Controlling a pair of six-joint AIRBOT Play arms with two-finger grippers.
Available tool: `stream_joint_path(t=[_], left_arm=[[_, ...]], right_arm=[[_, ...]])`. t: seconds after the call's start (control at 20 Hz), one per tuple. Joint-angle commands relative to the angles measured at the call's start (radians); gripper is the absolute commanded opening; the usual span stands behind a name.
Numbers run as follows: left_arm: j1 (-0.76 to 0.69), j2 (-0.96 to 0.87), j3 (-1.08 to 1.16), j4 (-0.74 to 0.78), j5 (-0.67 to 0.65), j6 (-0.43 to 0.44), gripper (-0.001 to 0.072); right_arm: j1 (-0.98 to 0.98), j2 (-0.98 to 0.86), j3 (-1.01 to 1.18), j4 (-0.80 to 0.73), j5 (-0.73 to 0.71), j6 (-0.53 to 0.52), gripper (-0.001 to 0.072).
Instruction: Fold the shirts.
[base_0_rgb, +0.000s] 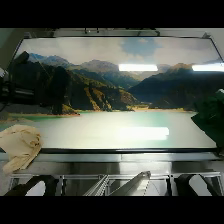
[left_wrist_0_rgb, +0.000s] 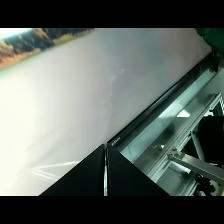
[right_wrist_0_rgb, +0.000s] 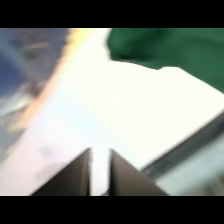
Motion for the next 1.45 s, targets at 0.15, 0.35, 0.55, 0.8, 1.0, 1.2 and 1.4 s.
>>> stream_joint_path(t=[0.15, 0.35, 0.55, 0.8, 1.0, 1.2, 1.4], left_arm=[[0.027, 0.166, -0.168, 0.002, -0.082, -0.003, 0.0022], [-0.046, 0.325, -0.404, 0.002, -0.165, -0.003, 0.0022], [-0.105, 0.420, -0.526, 0.003, -0.220, -0.007, 0.0022], [-0.110, 0.470, -0.534, 0.009, -0.216, -0.007, 0.0022], [-0.110, 0.509, -0.534, 0.009, -0.225, -0.007, 0.0021], [-0.110, 0.557, -0.534, 0.010, -0.253, -0.008, 0.0021], [-0.110, 0.566, -0.534, 0.010, -0.250, -0.008, 0.0020]], right_arm=[[0.677, 0.017, -0.011, 0.273, -0.325, -0.253, 0.0016], [1.112, 0.077, -0.224, 0.167, -0.644, -0.265, 0.0016], [1.225, 0.090, -0.382, 0.128, -0.845, -0.227, 0.0016], [1.221, 0.084, -0.382, 0.188, -0.846, -0.228, 0.0016], [1.221, 0.084, -0.382, 0.189, -0.846, -0.228, 0.0017], [1.221, 0.084, -0.382, 0.189, -0.846, -0.228, 0.0017], [1.221, 0.084, -0.382, 0.189, -0.846, -0.228, 0.0017]])
